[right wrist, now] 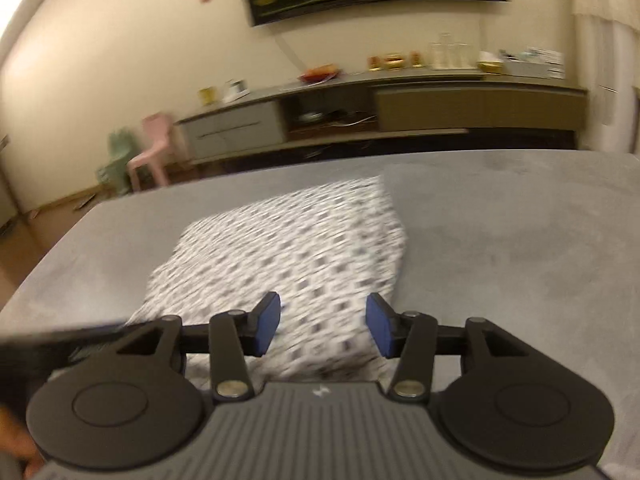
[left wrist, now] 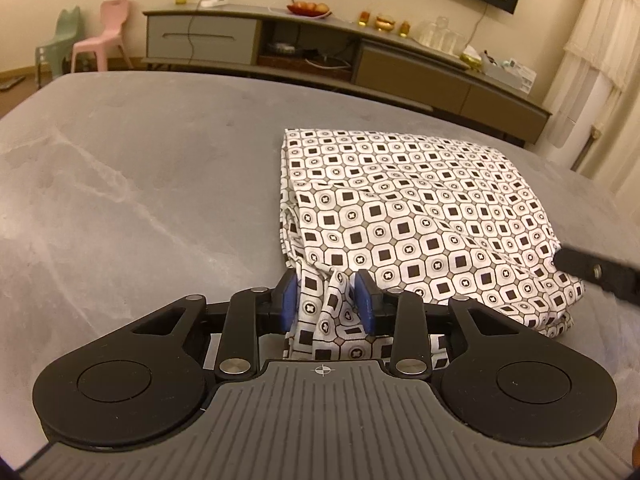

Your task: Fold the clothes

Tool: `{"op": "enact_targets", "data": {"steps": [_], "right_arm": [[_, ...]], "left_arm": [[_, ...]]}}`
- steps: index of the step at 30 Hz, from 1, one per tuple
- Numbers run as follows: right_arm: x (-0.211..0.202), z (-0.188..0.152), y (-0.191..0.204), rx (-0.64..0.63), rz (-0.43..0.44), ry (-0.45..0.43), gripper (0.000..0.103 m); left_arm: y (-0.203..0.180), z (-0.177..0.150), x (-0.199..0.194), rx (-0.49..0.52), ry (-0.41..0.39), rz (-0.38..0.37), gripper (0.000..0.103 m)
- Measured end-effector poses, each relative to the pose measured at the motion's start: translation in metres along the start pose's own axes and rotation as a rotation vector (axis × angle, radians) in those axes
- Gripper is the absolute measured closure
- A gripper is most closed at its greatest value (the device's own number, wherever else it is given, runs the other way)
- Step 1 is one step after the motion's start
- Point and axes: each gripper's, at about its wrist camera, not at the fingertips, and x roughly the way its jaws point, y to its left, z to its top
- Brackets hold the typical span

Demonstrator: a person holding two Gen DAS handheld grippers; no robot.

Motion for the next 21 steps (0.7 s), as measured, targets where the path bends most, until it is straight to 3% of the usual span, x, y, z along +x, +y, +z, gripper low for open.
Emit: {"op": "enact_targets", "data": {"steps": [3,5,8,13,16,21], "right_arm": [[0.018,-0.018,0.025,-0.142,-0.044,0.055,0.060],[0.019,-0.025,0.037,-0.221,-0.081,0.042,0.059],[0.005,-0.011,0.039,-0.195,-0.084,0.041,0.064],[-0.008,0.014,0.039,-0.165,-0.097,-0.004,0.064],[0.009,0.019,0.039,-0.164,-0.097,0.025,0.064],[0.038,0.006,0.029,-0.146,-0.093,0.096,0.066]], "left_arm": [[0.000,0.002,0.002,0.005,-0.001,0.001,0.079],[0.003,0.003,0.002,0.000,0.003,-0.003,0.078],[0.009,0.002,-0.010,-0.032,-0.010,0.005,0.080],[0.001,-0.003,-0.063,-0.021,-0.140,-0.013,0.083],[-0.017,-0.005,-0.062,0.057,-0.123,-0.059,0.082],[-0.023,-0.008,-0.030,0.106,-0.030,-0.049,0.081]]}}
